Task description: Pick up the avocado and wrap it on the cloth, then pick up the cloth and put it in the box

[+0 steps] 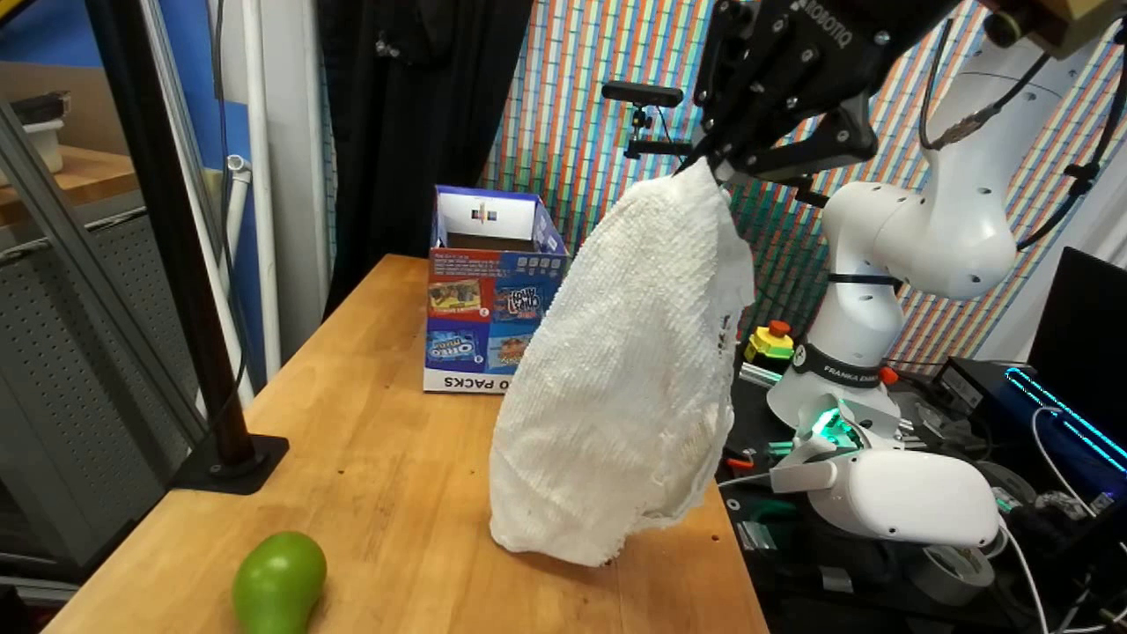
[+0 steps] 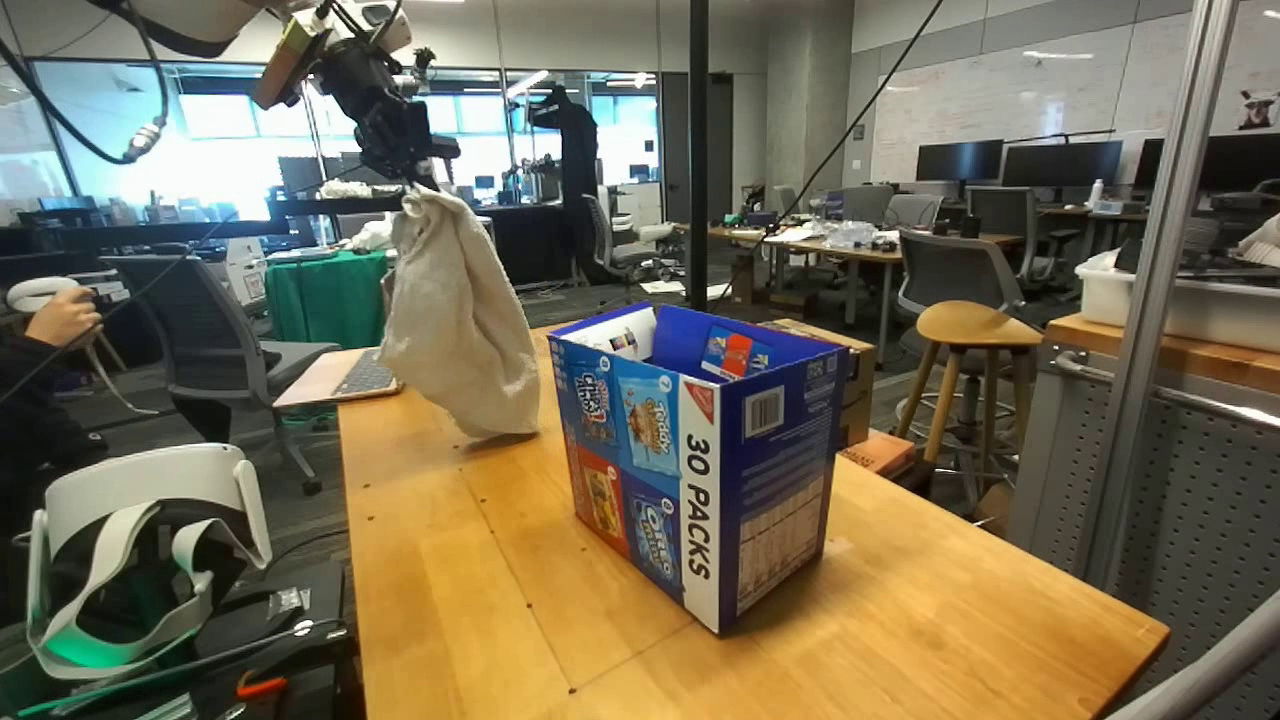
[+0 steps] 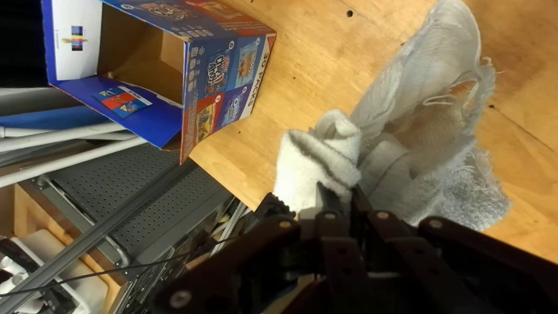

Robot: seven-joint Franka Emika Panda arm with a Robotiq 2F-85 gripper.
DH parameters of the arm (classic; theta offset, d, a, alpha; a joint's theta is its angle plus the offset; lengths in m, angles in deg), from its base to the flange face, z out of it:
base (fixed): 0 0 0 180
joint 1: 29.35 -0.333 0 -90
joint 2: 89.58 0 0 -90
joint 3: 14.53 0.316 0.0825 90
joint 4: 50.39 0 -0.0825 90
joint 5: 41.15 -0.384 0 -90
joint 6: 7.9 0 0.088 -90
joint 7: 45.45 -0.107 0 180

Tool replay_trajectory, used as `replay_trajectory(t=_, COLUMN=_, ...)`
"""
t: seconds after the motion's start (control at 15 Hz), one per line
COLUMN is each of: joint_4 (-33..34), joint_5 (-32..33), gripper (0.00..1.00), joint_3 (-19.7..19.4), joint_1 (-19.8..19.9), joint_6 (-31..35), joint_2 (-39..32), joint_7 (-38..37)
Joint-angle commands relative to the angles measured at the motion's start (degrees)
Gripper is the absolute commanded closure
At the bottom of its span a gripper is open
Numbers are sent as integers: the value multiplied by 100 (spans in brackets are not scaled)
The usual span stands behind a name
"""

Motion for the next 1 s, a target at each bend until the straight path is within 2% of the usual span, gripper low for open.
replay_trajectory(t=0.0, joint_4=-71, joint_5=-49, gripper=93, joint_3=41, joint_1=-4, joint_6=-87, joint_2=208, joint_7=-25)
replay_trajectory(t=0.2, joint_4=-176, joint_5=-133, gripper=93, joint_3=-38, joint_1=62, joint_6=-46, joint_2=118, joint_7=28)
replay_trajectory(t=0.6, joint_4=-507, joint_5=-423, gripper=92, joint_3=-467, joint_1=323, joint_6=219, joint_2=-447, joint_7=176)
replay_trajectory(t=0.67, joint_4=-505, joint_5=-477, gripper=86, joint_3=-557, joint_1=372, joint_6=296, joint_2=-608, joint_7=211)
replay_trajectory(t=0.73, joint_4=-491, joint_5=-537, gripper=65, joint_3=-627, joint_1=400, joint_6=337, joint_2=-721, joint_7=229)
replay_trajectory(t=0.87, joint_4=-491, joint_5=-620, gripper=61, joint_3=-787, joint_1=470, joint_6=465, joint_2=-965, joint_7=232)
replay_trajectory(t=0.93, joint_4=-518, joint_5=-644, gripper=55, joint_3=-869, joint_1=509, joint_6=549, joint_2=-1080, joint_7=240)
